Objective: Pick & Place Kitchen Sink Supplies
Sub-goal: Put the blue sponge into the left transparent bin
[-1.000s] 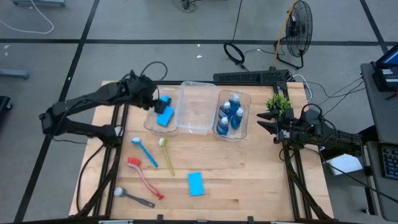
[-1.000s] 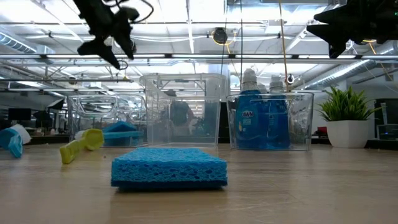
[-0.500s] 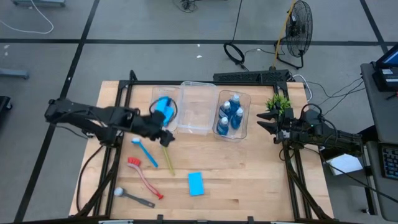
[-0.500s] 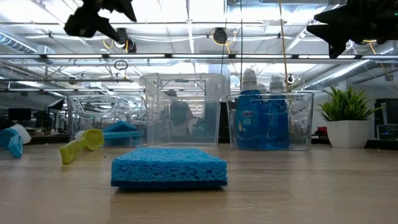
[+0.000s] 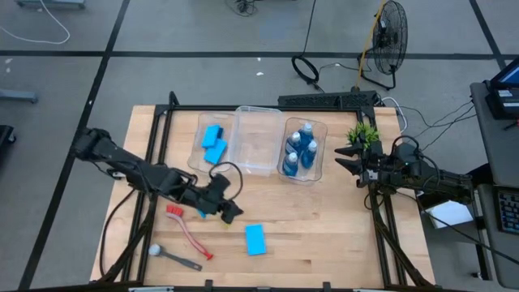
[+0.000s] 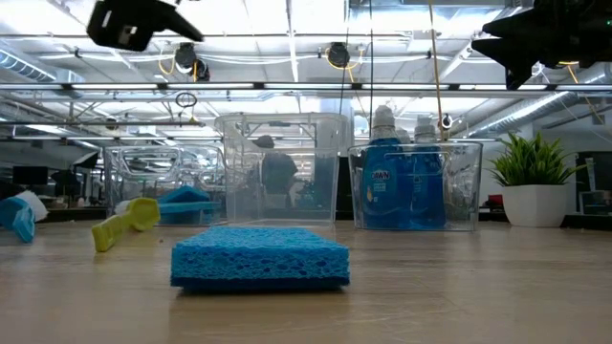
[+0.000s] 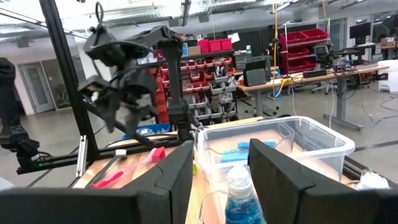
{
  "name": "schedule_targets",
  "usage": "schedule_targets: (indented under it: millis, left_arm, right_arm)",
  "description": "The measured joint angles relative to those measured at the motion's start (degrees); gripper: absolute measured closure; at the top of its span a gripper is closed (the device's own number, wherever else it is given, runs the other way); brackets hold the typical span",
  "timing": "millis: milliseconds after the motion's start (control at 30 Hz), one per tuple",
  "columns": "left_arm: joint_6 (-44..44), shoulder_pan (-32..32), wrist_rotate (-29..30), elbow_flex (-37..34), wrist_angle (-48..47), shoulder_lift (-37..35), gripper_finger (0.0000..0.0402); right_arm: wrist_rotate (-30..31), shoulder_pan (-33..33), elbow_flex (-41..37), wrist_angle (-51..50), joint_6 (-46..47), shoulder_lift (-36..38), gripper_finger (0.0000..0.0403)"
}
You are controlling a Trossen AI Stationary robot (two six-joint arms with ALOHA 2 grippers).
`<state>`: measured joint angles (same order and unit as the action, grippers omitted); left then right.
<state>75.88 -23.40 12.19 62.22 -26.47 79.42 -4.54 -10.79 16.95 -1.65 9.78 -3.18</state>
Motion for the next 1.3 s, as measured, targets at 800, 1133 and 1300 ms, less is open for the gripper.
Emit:
schedule_targets:
  millis: [800, 1133, 1300]
  left_arm:
    - [25.7, -6.6, -4.6, 0.0, 7.3, 18.6, 0.0174]
    - [28.2, -7.5, -4.0, 0.1, 14.9, 23.4, 0.0174]
    - [28.4, -7.4, -3.6, 2.3, 14.2, 25.4, 0.0174]
  right_arm:
    - [-0.2, 0.0, 0.0, 0.0, 1.1, 0.0, 0.0261]
    - [-0.2, 0.0, 0.0, 0.1, 1.1, 0.0, 0.0261]
    - [-0.2, 0.0, 0.0, 0.1, 1.1, 0.0, 0.0261]
